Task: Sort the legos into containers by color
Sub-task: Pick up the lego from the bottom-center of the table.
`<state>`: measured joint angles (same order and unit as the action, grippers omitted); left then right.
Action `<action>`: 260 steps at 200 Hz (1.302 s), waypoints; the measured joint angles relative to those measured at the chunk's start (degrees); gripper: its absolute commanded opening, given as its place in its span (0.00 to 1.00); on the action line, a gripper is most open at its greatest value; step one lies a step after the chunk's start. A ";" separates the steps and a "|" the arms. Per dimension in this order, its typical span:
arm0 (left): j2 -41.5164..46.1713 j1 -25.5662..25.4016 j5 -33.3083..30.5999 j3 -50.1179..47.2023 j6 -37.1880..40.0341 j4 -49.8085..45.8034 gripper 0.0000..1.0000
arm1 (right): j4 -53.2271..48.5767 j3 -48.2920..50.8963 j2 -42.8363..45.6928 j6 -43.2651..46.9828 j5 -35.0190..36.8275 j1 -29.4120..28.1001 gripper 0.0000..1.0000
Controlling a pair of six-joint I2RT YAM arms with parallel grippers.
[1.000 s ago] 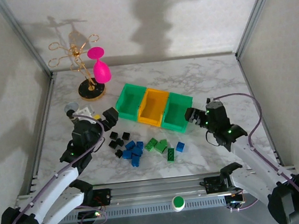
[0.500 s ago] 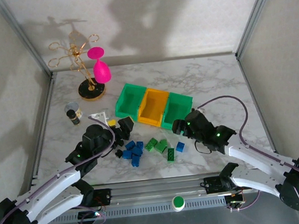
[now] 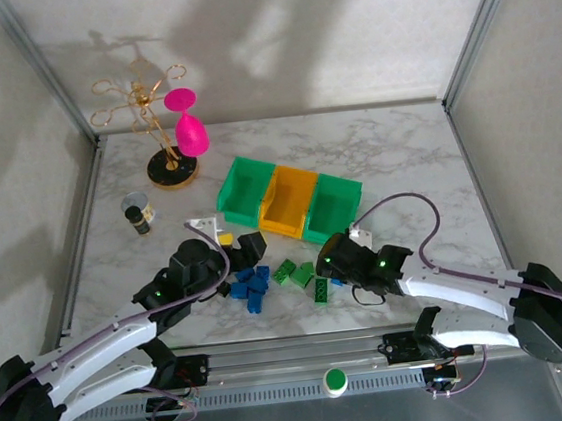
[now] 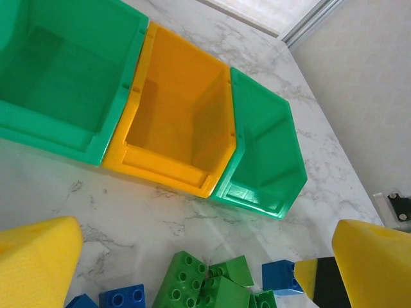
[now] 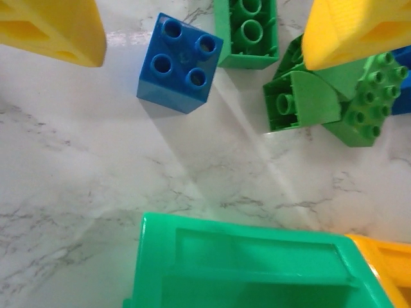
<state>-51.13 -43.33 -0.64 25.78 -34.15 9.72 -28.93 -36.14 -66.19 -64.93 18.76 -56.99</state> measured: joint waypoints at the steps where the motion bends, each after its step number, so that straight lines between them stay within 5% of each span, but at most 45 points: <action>1: -0.02 0.00 -0.02 0.00 -0.02 0.00 1.00 | -0.02 0.00 -0.07 -0.13 0.02 -0.02 0.74; 163: -2.71 -1.27 -0.22 0.04 -0.15 -0.22 1.00 | 2.84 0.98 -6.86 -1.44 1.38 -0.28 0.30; 260: -3.08 -1.27 -0.24 3.02 0.13 -0.72 0.99 | -2.60 -5.38 -3.02 2.47 4.24 -0.28 0.28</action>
<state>-54.22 -44.60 -0.89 28.80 -34.02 8.99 -31.53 -41.52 -69.21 -62.46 23.00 -57.28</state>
